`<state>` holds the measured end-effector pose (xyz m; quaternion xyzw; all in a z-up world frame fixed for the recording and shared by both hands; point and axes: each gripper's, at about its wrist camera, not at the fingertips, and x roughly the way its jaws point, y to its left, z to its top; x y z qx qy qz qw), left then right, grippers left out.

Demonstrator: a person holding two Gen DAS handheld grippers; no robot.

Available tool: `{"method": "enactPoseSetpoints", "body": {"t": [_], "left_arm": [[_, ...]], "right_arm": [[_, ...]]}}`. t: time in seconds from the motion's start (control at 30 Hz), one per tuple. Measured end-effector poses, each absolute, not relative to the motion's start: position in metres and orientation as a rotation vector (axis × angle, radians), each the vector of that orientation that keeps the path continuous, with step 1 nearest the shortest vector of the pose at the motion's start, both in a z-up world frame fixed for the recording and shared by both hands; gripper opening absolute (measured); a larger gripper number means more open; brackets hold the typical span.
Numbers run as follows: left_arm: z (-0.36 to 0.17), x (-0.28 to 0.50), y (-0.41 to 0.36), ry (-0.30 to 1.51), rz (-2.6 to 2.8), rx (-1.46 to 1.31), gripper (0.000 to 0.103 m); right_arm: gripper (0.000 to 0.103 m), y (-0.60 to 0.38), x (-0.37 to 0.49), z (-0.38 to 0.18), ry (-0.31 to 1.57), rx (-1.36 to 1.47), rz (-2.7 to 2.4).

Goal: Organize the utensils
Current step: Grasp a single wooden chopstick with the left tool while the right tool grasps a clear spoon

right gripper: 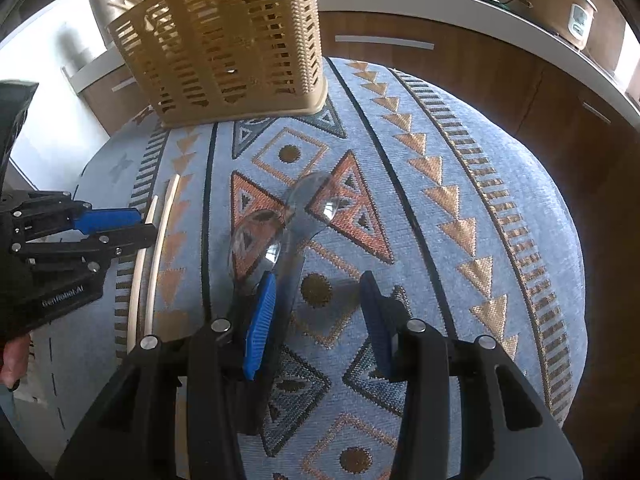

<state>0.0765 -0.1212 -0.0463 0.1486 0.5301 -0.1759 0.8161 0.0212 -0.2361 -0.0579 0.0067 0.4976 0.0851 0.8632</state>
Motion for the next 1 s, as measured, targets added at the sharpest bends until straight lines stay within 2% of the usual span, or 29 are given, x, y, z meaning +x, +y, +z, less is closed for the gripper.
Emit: {"method": "enactPoseSetpoints", "body": {"t": [0.1,0.23,0.37,0.5,0.67,1.0], "left_arm": [[-0.050,0.070,-0.133,1.107,-0.371,0.353,0.021],[-0.050,0.066,-0.133,1.102,-0.394,0.344,0.014],[-0.051,0.060,-0.130,1.080,-0.425,0.379,0.005],[-0.052,0.062,-0.121,1.090,-0.480,0.384,0.004],[-0.052,0.061,-0.116,1.095,-0.505,0.408,0.004],[-0.052,0.076,-0.089,1.145,-0.526,0.357,0.007]], "right_arm": [[0.040,-0.228,0.020,-0.059,1.047,-0.021,0.164],[0.040,-0.217,0.018,-0.059,1.061,-0.069,0.154],[0.027,-0.214,0.018,-0.058,1.078,-0.081,0.160],[0.025,-0.214,0.018,-0.058,1.091,-0.101,0.160],[0.015,-0.211,0.018,-0.058,1.103,-0.127,0.169],[0.014,-0.217,0.019,-0.058,1.130,-0.133,0.146]]}}
